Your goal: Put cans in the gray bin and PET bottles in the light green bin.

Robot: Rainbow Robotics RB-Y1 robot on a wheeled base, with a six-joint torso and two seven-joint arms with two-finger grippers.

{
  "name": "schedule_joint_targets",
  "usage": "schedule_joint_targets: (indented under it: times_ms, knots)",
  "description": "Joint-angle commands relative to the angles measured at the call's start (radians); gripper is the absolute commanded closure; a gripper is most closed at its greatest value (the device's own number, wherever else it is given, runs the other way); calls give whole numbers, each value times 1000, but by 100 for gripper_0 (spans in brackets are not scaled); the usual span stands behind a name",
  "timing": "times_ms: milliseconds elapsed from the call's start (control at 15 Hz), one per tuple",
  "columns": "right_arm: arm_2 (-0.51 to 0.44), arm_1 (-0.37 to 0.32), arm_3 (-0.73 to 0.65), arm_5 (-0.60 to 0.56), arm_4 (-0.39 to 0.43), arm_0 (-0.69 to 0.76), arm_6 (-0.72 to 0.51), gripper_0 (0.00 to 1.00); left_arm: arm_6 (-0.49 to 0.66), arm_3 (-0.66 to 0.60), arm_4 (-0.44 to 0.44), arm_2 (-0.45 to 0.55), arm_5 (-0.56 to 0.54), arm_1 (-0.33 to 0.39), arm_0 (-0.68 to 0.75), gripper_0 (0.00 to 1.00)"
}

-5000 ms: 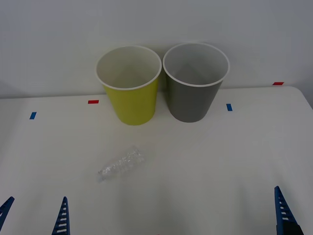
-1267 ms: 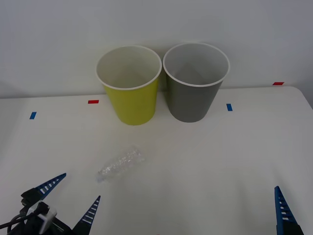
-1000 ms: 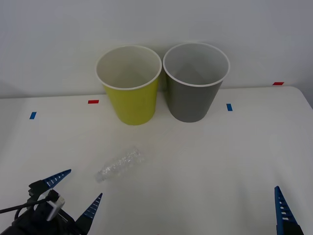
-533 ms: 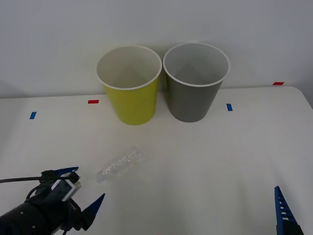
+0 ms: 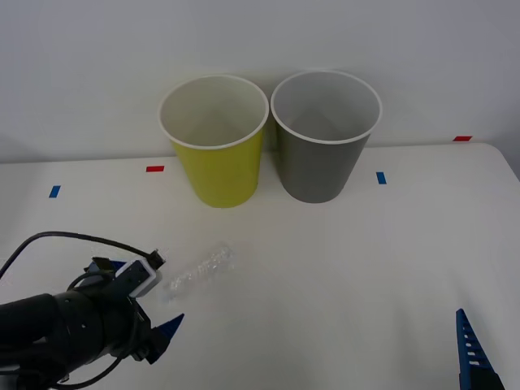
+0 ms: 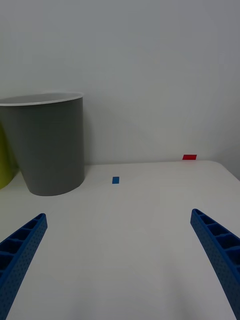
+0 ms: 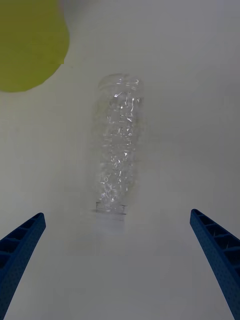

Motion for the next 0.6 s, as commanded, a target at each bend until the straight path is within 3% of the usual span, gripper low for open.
schedule_joint_targets:
  times_ms: [67,400,600]
  knots:
    - [0,0,0,0,0,0,0,0,20,-1,-17,-77,134,-15,-117,0]
    - [0,0,0,0,0,0,0,0,64,-1,-27,-137,294,-35,-250,0]
    - [0,0,0,0,0,0,0,0,93,7,-43,-181,323,-36,-312,0]
